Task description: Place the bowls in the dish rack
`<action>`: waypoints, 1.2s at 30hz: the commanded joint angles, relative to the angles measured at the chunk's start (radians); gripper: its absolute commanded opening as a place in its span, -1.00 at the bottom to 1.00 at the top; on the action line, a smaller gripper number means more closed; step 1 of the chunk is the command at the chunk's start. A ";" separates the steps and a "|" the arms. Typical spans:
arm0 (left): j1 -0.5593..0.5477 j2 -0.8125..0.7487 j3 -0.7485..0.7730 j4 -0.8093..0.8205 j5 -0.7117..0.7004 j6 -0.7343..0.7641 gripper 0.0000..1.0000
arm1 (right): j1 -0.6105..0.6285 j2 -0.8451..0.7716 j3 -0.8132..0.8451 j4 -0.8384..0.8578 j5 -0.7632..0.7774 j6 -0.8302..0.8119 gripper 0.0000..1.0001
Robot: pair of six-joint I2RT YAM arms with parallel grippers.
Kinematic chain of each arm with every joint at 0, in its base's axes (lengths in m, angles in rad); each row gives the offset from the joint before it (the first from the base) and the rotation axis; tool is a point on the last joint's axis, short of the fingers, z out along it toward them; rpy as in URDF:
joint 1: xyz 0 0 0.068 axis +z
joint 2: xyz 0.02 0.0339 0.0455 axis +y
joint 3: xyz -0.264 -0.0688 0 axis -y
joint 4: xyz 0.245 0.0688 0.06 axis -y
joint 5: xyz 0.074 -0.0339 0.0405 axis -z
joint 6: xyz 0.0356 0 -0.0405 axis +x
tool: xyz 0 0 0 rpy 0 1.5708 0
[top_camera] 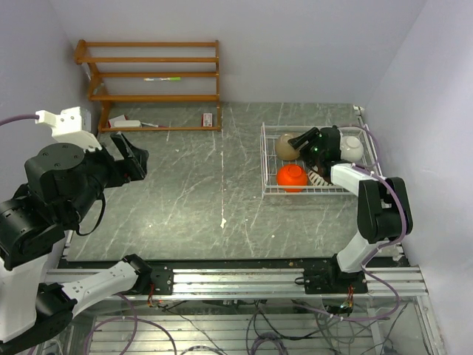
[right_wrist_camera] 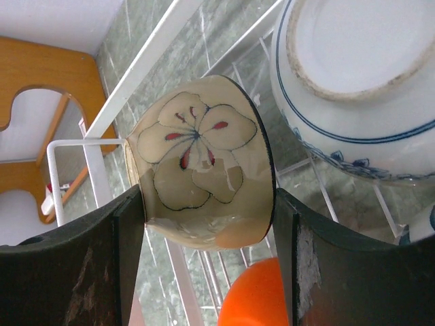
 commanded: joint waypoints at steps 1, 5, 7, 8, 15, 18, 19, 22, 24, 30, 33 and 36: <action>-0.007 -0.002 0.031 -0.014 -0.015 0.005 0.98 | 0.004 -0.055 -0.013 0.081 -0.089 0.053 -0.95; -0.007 -0.001 0.033 -0.009 -0.011 0.006 0.98 | -0.001 -0.086 0.005 0.094 -0.100 0.082 -0.98; -0.006 0.000 0.033 -0.007 -0.008 0.006 0.98 | -0.006 -0.106 0.005 0.109 -0.107 0.106 -0.99; -0.006 0.001 0.033 -0.006 -0.007 0.006 0.98 | -0.009 -0.115 0.005 0.118 -0.111 0.122 -0.99; -0.006 -0.005 0.030 -0.003 -0.003 0.003 0.98 | -0.018 -0.105 0.032 0.111 -0.136 0.147 -0.99; -0.006 -0.008 0.027 -0.003 -0.002 0.001 0.98 | -0.018 -0.082 0.016 0.125 -0.141 0.165 -0.99; -0.006 -0.010 0.026 -0.003 -0.002 0.001 0.98 | -0.019 -0.069 0.013 0.129 -0.145 0.170 -0.99; -0.007 -0.010 0.029 -0.007 -0.003 0.000 0.98 | -0.018 -0.042 0.007 0.142 -0.153 0.184 -0.99; -0.006 -0.010 0.031 -0.009 -0.006 -0.002 0.98 | -0.019 -0.023 0.016 0.134 -0.153 0.186 -0.99; -0.007 -0.013 0.030 -0.013 -0.012 -0.002 0.98 | -0.018 0.029 0.057 0.075 -0.151 0.166 -0.96; -0.006 -0.013 0.026 -0.011 -0.015 -0.001 0.98 | -0.019 0.040 0.054 0.063 -0.148 0.166 -0.93; -0.007 -0.011 0.022 -0.006 -0.015 0.001 0.98 | -0.019 0.053 0.072 0.021 -0.142 0.155 -0.78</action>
